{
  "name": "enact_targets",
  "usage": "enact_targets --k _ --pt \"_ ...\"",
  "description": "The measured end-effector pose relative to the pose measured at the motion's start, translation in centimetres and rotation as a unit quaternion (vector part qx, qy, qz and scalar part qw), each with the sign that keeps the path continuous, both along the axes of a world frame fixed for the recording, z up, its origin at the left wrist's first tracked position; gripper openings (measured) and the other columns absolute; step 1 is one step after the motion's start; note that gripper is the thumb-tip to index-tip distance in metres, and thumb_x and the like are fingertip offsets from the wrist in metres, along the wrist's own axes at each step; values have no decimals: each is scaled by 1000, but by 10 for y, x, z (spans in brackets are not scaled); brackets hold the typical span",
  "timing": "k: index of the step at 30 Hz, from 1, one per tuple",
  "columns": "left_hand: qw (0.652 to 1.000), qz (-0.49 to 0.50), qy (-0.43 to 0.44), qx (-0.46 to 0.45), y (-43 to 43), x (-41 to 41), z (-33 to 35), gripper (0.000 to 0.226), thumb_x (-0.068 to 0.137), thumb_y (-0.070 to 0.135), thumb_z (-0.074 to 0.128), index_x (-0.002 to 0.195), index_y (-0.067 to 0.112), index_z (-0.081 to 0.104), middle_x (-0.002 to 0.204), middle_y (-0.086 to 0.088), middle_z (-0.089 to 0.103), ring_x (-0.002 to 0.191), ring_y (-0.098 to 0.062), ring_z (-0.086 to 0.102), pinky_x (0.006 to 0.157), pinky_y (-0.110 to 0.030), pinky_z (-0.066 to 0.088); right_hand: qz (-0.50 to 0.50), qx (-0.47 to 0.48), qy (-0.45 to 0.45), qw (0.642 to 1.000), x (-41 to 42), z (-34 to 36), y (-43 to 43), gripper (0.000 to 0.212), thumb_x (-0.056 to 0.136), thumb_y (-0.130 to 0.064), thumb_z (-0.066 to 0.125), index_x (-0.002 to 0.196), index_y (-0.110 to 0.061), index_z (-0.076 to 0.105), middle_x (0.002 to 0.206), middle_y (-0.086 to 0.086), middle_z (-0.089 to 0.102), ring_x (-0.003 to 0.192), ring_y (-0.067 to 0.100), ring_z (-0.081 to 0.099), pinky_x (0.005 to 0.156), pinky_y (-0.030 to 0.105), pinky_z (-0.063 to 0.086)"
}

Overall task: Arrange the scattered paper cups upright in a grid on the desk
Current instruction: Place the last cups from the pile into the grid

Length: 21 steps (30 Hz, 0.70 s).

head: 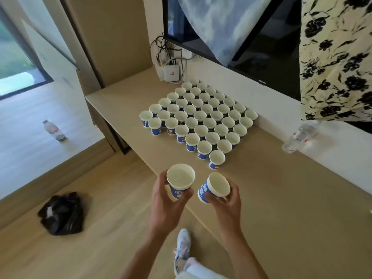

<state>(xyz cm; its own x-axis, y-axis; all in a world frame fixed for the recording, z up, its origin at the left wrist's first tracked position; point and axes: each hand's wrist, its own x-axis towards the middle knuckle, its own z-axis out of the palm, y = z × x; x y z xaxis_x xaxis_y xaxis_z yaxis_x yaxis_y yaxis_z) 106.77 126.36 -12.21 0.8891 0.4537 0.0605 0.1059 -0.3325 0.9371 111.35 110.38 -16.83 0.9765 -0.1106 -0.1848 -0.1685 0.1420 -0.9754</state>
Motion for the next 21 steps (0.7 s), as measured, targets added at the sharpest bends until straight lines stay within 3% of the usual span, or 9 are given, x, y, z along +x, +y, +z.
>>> enact_targets --k 9,14,21 --pt "998 25 34 43 89 96 5 52 75 25 86 116 30 56 105 23 65 101 -2 59 80 -25 47 29 34 12 999 90 -9 85 67 54 -19 86 116 -20 58 111 -2 69 100 17 68 81 27 57" --pt "998 2 48 38 128 144 4 56 74 30 88 120 33 55 109 27 65 102 -8 61 83 -37 54 27 17 10 999 115 -9 109 66 61 -18 85 121 -23 57 115 -7 67 105 16 66 90 38 56" --pt "993 -96 69 28 177 220 -14 66 63 59 76 121 38 53 109 27 66 101 -2 62 83 -34 53 17 -58 25 998 143 -34 153 66 72 -11 88 125 -29 53 115 -13 66 104 13 66 84 32 58"
